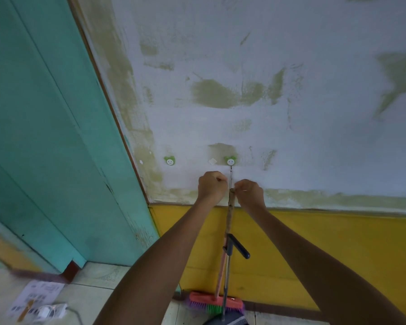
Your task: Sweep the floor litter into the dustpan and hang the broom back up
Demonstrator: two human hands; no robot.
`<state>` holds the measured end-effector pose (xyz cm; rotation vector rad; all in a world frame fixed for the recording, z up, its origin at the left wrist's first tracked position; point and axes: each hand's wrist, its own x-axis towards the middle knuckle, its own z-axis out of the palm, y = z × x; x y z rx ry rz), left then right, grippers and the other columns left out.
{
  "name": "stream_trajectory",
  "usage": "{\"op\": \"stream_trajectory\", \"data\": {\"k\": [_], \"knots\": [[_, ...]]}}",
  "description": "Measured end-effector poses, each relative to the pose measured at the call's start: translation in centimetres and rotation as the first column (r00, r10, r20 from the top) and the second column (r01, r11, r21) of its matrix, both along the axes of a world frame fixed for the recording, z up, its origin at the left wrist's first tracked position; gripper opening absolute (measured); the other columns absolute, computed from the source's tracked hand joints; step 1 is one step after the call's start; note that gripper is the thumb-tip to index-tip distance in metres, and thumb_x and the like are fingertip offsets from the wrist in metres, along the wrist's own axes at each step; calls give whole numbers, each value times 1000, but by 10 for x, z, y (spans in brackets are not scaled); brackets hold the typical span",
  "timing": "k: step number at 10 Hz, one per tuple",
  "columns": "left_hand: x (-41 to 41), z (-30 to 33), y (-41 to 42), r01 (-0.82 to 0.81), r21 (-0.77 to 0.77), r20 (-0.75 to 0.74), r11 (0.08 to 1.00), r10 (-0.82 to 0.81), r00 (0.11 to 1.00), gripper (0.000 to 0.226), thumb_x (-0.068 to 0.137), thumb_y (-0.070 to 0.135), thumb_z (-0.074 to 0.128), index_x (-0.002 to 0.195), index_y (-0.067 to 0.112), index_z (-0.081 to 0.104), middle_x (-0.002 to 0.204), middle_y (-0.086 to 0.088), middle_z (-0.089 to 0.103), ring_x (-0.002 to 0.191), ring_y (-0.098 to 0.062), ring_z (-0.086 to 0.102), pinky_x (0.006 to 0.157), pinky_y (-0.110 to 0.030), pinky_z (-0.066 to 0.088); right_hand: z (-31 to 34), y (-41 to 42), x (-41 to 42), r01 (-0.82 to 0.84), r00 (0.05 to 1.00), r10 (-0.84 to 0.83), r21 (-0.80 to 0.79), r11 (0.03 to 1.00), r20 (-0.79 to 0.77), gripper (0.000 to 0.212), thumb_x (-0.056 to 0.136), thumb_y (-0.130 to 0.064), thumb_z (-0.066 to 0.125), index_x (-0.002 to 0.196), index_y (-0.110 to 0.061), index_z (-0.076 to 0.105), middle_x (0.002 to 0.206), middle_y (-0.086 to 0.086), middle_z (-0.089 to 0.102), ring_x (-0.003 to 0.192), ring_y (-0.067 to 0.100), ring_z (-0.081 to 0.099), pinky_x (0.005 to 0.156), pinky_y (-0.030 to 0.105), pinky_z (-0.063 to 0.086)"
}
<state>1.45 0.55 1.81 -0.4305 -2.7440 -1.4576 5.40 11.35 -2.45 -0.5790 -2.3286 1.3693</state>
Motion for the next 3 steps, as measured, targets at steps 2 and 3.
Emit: {"op": "stream_trajectory", "data": {"k": [2,3], "knots": [[26,16,-26,85,-21,-46,996,-86,995,27,88,0,51,93,4,77,99,-8,75,95,-21,67,78,-22,48,27,-21,35,-13,999,10,61,998,43,26,85,-2,46,89,5,71,90,20,73,78,36,68,71,45,59],[42,19,-42,123,-43,-43,992,-124,991,26,90,3,51,93,5,77,100,-7,74,95,-20,66,81,-28,52,32,-30,57,19,998,-20,23,1000,60,26,86,-6,48,88,-1,72,73,8,68,69,26,64,70,46,60]]}}
